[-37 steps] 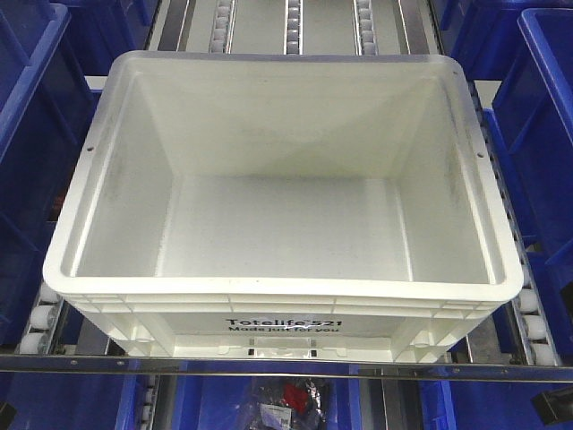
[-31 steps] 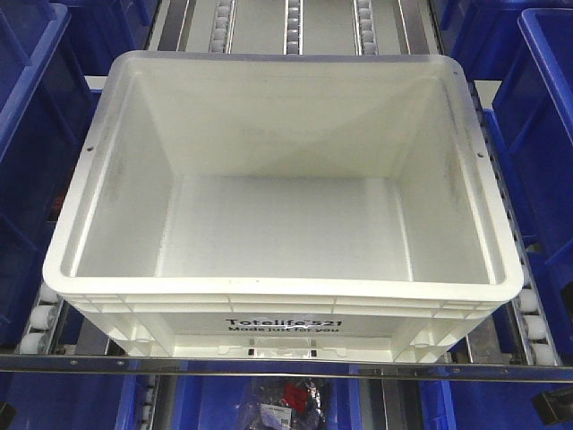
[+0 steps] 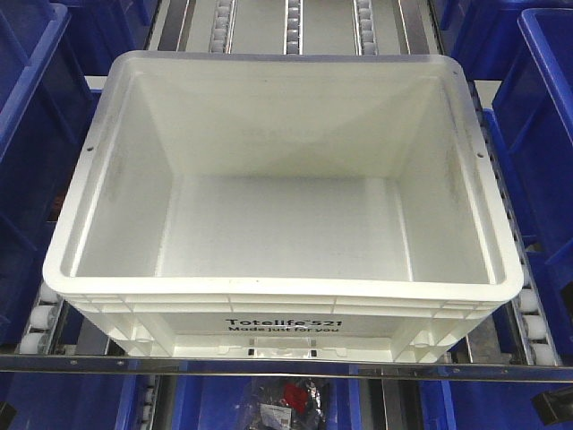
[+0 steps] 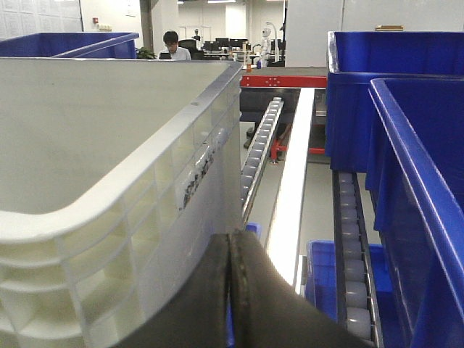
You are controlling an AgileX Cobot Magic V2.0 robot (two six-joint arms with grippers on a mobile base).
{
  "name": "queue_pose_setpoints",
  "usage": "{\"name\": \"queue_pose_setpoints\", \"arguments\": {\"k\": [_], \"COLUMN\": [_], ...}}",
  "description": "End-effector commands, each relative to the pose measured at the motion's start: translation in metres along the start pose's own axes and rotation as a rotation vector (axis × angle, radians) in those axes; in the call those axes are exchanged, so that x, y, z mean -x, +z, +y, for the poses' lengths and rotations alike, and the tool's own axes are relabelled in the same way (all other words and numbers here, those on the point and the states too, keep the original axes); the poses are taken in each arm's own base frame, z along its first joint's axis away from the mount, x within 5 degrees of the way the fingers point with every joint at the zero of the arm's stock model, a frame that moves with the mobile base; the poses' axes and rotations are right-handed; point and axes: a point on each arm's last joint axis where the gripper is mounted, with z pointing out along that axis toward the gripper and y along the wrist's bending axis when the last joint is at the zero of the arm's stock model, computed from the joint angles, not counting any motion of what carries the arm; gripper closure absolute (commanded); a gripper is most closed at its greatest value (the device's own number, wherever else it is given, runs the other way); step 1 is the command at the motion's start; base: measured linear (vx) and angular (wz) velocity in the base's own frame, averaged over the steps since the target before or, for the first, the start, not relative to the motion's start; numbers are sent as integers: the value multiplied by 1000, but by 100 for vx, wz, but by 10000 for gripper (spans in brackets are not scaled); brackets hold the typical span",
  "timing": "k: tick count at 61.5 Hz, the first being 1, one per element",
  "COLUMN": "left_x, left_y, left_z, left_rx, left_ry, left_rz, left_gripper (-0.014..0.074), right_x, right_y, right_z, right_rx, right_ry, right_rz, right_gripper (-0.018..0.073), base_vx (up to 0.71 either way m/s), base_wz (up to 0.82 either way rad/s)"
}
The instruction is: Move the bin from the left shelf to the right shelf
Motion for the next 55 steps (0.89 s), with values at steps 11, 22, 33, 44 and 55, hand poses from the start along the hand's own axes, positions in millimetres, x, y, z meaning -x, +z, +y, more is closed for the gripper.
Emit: {"name": "queue_pose_setpoints", "arguments": {"k": [11, 22, 33, 44, 55], "left_x": [14, 18, 31, 55, 93], "left_y": [-3, -3, -6, -15, -24], "left_z": [0, 1, 2, 3, 3], "left_rx": [0, 4, 16, 31, -22], "left_ry": [-6, -6, -4, -9, -207], "left_rz": [-107, -154, -302, -495, -389], "left_gripper": [604, 604, 604, 604, 604], "right_x": [0, 5, 21, 44, 86], "right_y": [0, -1, -4, -10, -17], "right_z": [-1, -1, -2, -3, -1], "right_rx": [-7, -11, -23, -31, 6], "right_ry": [-6, -7, -7, 1, 90], "right_rz": [-59, -107, -287, -431, -268], "right_gripper": [567, 567, 567, 567, 567], "base_vx": [0, 0, 0, 0, 0], "base_wz": [0, 0, 0, 0, 0]}}
